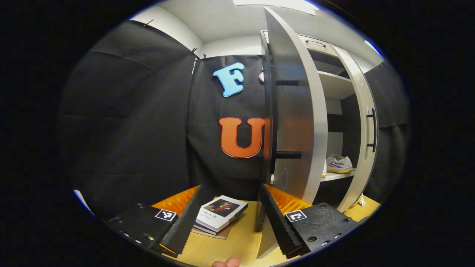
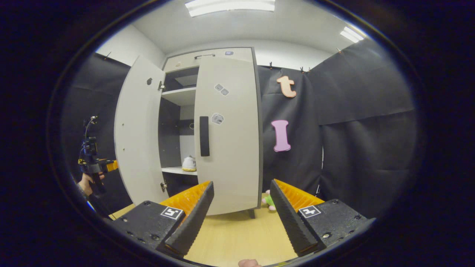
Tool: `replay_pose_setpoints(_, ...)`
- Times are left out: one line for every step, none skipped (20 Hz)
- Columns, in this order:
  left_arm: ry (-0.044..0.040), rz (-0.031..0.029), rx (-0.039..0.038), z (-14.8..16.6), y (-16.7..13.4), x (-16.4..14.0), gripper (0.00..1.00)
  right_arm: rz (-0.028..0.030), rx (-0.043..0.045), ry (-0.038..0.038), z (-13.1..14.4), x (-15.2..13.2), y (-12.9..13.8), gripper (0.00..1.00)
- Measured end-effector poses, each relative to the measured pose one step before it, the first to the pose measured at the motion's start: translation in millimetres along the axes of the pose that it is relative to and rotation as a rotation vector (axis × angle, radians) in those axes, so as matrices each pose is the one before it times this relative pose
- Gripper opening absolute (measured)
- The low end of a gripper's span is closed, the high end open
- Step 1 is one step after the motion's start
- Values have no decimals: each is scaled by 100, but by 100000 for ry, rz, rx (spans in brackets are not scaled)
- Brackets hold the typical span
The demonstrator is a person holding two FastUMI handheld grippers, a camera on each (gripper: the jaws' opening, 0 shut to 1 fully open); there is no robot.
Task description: Grab one shoe with the right hand and put it into the shoe cabinet, grab the other shoe with the left hand and put it into the shoe cabinet; then close the right door with the right hand and the left door with the left hand.
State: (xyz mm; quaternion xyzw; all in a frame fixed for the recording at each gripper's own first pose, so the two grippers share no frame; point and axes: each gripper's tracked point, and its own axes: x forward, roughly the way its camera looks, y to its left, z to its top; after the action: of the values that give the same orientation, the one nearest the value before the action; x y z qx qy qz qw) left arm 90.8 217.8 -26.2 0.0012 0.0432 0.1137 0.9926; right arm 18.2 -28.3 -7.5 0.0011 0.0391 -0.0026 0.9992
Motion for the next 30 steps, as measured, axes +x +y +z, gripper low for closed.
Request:
replay_pose_setpoints(1307,-2028,-2994,-407,-845,92,92,-81,30,-248,151,68,17,98)
replay_pose_setpoints(74,-2332,-1470,-177,-1157,84,92,49,-20,-645,196,-8,64,98)
replay_pose_setpoints(-451,-2206,87,-27,-1469,146,91,65,-261,-566,128,-38,39,98)
replay_pose_setpoints(-492,-2537,1401,41,-1628,80,91,126,-519,-516,142,38,-36,98)
replay_pose_setpoints(-449,-3196,1365,76,-2187,387,91,-432,-416,-279,50,-28,-189,98)
replay_pose_setpoints(199,-4420,706,-178,-2344,470,91,-440,-279,40,-45,62,-345,98)
replay_pose_setpoints(-597,-3192,237,36,-2093,1020,91,-741,-9,184,-127,-118,-391,98)
replay_pose_setpoints(-785,-2559,-994,223,-1803,775,91,-1126,441,-24,56,-34,-588,98)
replay_pose_setpoints(-1443,-2054,-1311,338,-1381,622,90,-987,630,435,-74,16,-465,98)
replay_pose_setpoints(-1029,-1343,-1369,474,-909,411,90,-813,686,424,-90,-223,-394,98)
replay_pose_setpoints(-309,-998,-1096,346,-552,230,91,-1051,666,27,47,-178,-502,98)
replay_pose_setpoints(429,-59,-740,217,-160,133,91,-1072,401,-409,3,-301,-506,98)
replay_pose_setpoints(68,-74,-672,224,-170,65,91,-1104,-37,-522,122,-5,-412,98)
replay_pose_setpoints(238,683,-462,330,74,-360,92,-814,-333,-525,91,152,-419,98)
replay_pose_setpoints(449,222,-589,245,-72,-530,92,-492,-506,-167,-45,53,-186,98)
replay_pose_setpoints(-349,92,-106,341,-142,-590,92,-32,-325,-79,-32,162,90,98)
replay_pose_setpoints(260,1179,712,372,108,-947,92,469,-208,238,12,172,237,98)
replay_pose_setpoints(36,1683,1438,366,142,-1091,92,851,212,101,-17,130,288,98)
replay_pose_setpoints(566,1937,1261,31,22,-1291,92,1060,447,45,54,250,401,98)
replay_pose_setpoints(660,1118,1015,-195,-240,-1419,92,1182,486,-177,30,182,513,98)
replay_pose_setpoints(1433,1303,873,-500,-350,-1434,92,1168,309,89,4,219,659,98)
replay_pose_setpoints(652,1490,1290,-651,-225,-1647,92,1493,42,120,-246,52,845,98)
replay_pose_setpoints(-65,818,1912,-499,-434,-1426,92,1401,-349,69,-391,219,760,99)
replay_pose_setpoints(-263,1390,1785,-420,-341,-1341,92,1194,-721,-216,-460,564,696,98)
replay_pose_setpoints(-151,1314,1342,-535,-237,-1100,92,1057,-1046,66,-203,229,598,98)
replay_pose_setpoints(-31,28,1184,-477,-534,-860,92,1211,-777,538,-372,81,696,98)
replay_pose_setpoints(-8,-175,870,-165,-659,-572,91,1691,-3,749,-310,167,760,98)
replay_pose_setpoints(325,-1050,825,-220,-750,-465,91,1451,618,588,-256,60,704,99)
replay_pose_setpoints(44,-151,-91,42,-372,-162,92,1309,914,186,-108,37,575,99)
replay_pose_setpoints(-904,280,-738,302,-247,-61,91,748,613,347,67,49,399,98)
